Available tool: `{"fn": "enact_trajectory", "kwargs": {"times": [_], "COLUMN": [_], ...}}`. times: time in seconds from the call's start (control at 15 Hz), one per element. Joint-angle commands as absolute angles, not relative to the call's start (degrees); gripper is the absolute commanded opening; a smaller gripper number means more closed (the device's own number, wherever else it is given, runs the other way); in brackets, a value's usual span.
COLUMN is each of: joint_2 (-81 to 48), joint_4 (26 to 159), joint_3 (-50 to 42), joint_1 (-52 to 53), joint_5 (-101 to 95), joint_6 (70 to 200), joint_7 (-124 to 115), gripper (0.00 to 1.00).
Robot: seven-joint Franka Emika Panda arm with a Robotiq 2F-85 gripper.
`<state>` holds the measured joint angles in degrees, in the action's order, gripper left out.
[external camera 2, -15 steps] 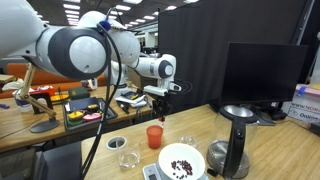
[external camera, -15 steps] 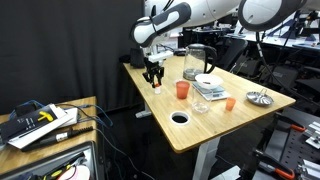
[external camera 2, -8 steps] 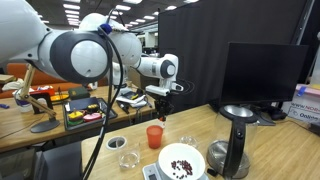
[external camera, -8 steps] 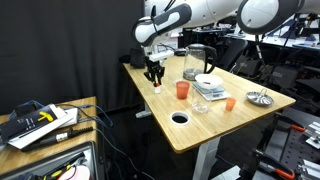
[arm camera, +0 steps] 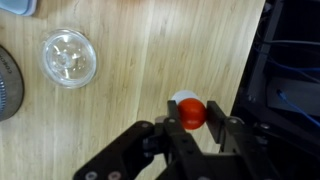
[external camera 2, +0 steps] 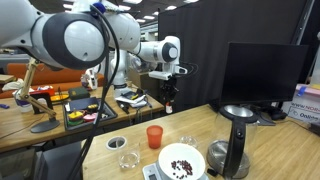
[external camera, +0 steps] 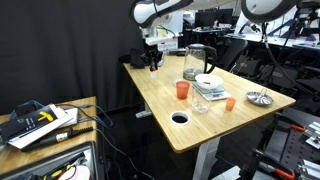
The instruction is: Move the seasoning bottle to the right
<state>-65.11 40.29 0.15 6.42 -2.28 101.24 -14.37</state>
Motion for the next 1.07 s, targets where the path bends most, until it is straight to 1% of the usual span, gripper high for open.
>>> {"fn": "enact_trajectory", "kwargs": {"times": [0.0,0.27,0.73,0.8,0.87,1.0], "joint_2": [-57.6,-48.8,-35.0,-40.5,-39.4,-39.7], "joint_4": [48.2,57.5,76.3,68.0,69.5,69.2], "joint_3": [-2.9,-5.6,-5.3,-5.4,-5.4,-5.4], "joint_1": [7.2,8.5,6.7,7.1,6.9,7.0], "joint_5": [-4.4,-6.5,-0.3,-3.0,-2.8,-2.8], "joint_6": [102.0,101.3,99.4,98.3,98.3,98.4], "joint_7": [-20.7,-29.4,-48.0,-45.0,-45.4,-45.4], "gripper": [0.08,0.08,0.08,0.08,0.33,0.33]}}
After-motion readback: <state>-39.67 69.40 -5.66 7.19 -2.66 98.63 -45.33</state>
